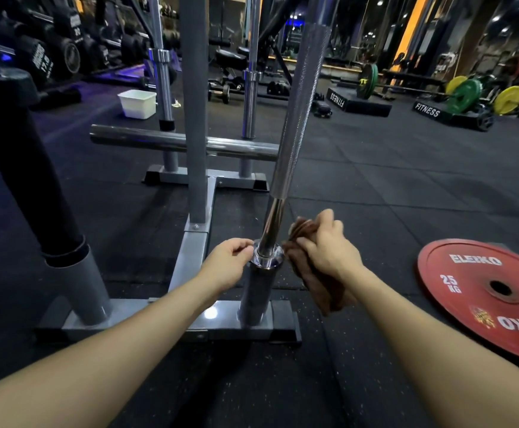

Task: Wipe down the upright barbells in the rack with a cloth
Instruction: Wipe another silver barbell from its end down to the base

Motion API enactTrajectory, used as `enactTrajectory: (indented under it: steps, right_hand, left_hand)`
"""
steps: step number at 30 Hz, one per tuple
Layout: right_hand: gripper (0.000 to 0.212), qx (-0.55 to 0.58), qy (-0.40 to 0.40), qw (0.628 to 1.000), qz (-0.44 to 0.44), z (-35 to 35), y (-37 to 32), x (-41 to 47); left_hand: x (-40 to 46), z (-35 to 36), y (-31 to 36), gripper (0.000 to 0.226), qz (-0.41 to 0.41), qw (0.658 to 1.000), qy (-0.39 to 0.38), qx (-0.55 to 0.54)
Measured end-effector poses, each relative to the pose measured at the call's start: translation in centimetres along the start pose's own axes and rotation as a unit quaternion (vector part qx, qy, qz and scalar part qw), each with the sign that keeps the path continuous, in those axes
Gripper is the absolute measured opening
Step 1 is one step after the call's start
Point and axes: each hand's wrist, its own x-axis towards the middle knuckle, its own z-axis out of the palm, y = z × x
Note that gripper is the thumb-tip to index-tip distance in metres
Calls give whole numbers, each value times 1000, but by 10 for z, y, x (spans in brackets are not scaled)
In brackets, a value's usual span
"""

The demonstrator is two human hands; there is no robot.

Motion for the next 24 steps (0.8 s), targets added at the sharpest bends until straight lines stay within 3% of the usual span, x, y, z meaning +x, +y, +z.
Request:
enactTrajectory:
  steps: [5,8,13,17,24]
  right_hand:
    - [29,137,75,988,18,0,-20,18]
    - [27,167,-12,986,-25,31,-17,16]
    - [39,316,-134,938,-42,36,3,3]
    - [40,256,-107,958,-78,52,8,13]
    - [35,190,-157,964,-104,49,-4,48]
  left_hand:
    - [-1,4,-7,48,38,997,-2,65]
    - [0,6,-8,59,72,991,11,115]
    - [8,8,-16,63,101,986,25,134]
    - [11,7,-17,62,115,982,38,143]
    - [10,8,-18,61,122,981,48,146]
